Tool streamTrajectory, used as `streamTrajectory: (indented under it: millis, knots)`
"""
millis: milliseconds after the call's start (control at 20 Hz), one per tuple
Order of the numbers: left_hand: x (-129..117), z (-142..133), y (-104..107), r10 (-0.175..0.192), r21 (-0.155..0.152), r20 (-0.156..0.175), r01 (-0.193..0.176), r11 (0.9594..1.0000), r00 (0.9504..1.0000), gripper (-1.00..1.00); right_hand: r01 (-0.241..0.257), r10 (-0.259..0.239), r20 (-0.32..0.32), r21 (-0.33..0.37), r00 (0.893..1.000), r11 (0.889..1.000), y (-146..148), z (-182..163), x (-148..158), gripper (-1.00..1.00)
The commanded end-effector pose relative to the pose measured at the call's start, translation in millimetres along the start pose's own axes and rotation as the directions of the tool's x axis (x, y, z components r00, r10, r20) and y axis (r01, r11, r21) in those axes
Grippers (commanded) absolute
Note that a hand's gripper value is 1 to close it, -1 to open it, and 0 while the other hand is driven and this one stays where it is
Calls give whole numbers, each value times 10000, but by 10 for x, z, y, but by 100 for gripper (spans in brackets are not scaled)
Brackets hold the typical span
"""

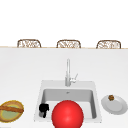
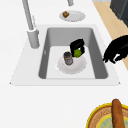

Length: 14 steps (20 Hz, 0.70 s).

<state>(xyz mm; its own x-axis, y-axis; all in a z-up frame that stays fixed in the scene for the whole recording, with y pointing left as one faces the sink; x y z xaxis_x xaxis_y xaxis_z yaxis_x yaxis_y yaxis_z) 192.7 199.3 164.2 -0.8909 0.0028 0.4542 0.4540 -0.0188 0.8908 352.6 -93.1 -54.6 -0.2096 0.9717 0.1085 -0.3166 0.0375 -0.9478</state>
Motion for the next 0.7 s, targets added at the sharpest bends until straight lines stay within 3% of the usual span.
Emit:
streamTrajectory:
  millis: [0, 200, 300, 350, 450, 650]
  knots:
    - [0, 0, 0, 0, 0, 0, 0, 10000, 10000, 0, 1, 1, -38, 359, 10000, 9994, 130, -21, -10, 100]
    - [0, 0, 0, 0, 0, 0, 0, 10000, 10000, 0, -358, 387, -200, 1305, 9991, 9908, 91, 154, 16, 100]
    - [0, 0, 0, 0, 0, 0, 0, 10000, 10000, 0, -573, 579, -1, 1402, 9983, 9885, 125, 64, 55, 100]
    - [0, 0, 0, 0, 0, 0, 0, 10000, 10000, 0, -411, 420, -63, 1134, 9991, 9927, 137, -6, 49, -100]
    - [0, 0, 0, 0, 0, 0, 0, 10000, 10000, 0, -269, 290, -197, 1008, 9994, 9945, 188, -89, 37, -100]
    - [0, 0, 0, 0, 0, 0, 0, 10000, 10000, 0, 59, -138, 416, 1848, 9990, 9828, 157, 39, 102, -100]
